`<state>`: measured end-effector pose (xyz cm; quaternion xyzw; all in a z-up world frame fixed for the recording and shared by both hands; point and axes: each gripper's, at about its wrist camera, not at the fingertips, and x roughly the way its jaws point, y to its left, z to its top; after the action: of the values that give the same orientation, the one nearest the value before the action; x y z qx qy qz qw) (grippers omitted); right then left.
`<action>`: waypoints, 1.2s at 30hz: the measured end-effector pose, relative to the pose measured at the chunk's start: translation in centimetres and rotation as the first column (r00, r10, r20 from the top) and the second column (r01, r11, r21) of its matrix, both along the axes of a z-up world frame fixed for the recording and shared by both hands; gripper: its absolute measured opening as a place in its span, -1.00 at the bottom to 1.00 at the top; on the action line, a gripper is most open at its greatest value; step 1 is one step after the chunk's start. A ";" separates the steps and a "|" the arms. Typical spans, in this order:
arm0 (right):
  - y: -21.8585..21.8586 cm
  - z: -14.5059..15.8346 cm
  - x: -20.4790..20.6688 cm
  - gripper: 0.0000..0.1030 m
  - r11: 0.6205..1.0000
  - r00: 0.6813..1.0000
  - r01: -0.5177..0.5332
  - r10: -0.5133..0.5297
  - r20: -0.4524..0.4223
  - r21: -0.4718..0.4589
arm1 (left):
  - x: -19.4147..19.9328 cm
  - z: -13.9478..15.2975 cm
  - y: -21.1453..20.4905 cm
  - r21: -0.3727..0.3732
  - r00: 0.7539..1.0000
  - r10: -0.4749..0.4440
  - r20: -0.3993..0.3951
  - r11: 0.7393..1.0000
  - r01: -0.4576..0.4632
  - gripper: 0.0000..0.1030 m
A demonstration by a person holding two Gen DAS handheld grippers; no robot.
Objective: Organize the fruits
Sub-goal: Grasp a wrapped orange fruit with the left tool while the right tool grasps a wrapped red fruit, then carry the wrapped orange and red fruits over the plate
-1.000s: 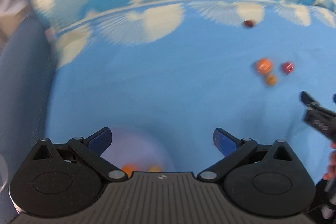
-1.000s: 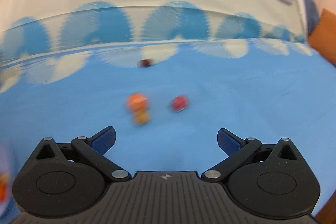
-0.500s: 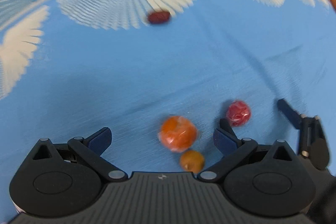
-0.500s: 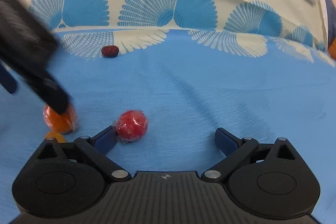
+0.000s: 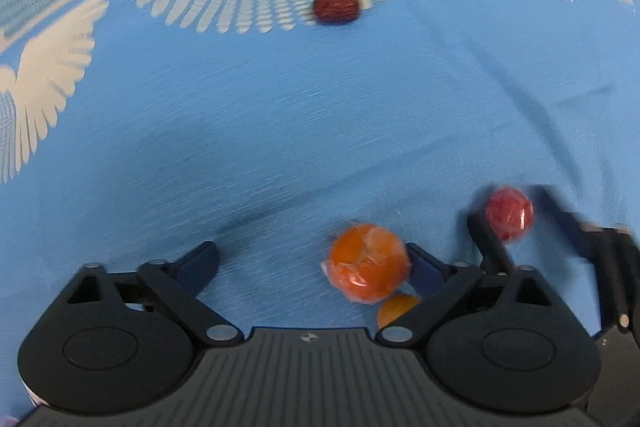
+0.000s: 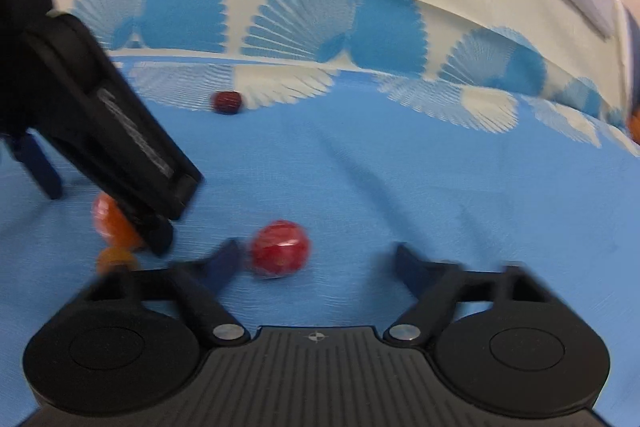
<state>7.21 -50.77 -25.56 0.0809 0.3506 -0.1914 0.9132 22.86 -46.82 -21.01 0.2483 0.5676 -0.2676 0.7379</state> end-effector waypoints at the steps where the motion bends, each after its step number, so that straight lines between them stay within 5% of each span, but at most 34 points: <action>1: 0.1 0.1 0.0 -0.38 1.000 1.000 0.003 -0.003 0.001 0.008 | -0.3 0.6 0.0 -0.013 1.000 -0.019 0.002 1.000 0.019 0.22; 3: -0.1 0.2 0.0 -0.38 1.000 1.000 0.028 -0.028 0.009 0.013 | -0.8 1.7 0.1 -0.042 0.999 -0.043 -0.031 0.998 0.042 -0.18; 11: -3.3 1.3 -3.3 -0.38 0.940 0.939 0.341 -0.340 0.049 -0.025 | -0.9 6.1 6.5 -0.002 0.997 0.045 0.056 0.999 -0.045 -0.18; 17: -0.6 7.7 -6.7 -0.37 0.921 0.919 0.380 -0.366 0.148 -0.084 | -5.0 11.6 18.2 0.023 0.982 0.115 0.151 0.993 -0.120 -0.18; 20: 3.4 11.8 -9.5 -0.37 0.952 0.933 0.305 -0.293 0.208 -0.026 | -7.9 14.2 24.3 0.016 0.971 0.181 0.155 0.983 -0.186 -0.18; 26: 13.0 18.4 -14.9 -0.37 0.999 0.968 -0.009 -0.002 0.252 0.043 | -13.9 17.7 33.5 -0.002 0.942 0.271 0.199 0.961 -0.276 -0.18; 31: 19.3 22.2 -17.9 -0.37 0.949 0.952 -0.215 0.152 0.264 0.229 | -19.0 19.5 39.7 -0.045 0.915 0.335 0.225 0.941 -0.334 -0.18; 36: 25.8 24.3 -19.8 -0.37 0.897 0.909 -0.382 0.321 0.264 0.224 | -23.7 19.9 43.3 -0.073 0.901 0.346 0.262 0.938 -0.339 -0.18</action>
<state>-12.59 -24.99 -1.28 0.1606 0.2787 0.0374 0.9461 -0.79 -3.53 -1.08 0.1695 0.4925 -0.1046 0.8472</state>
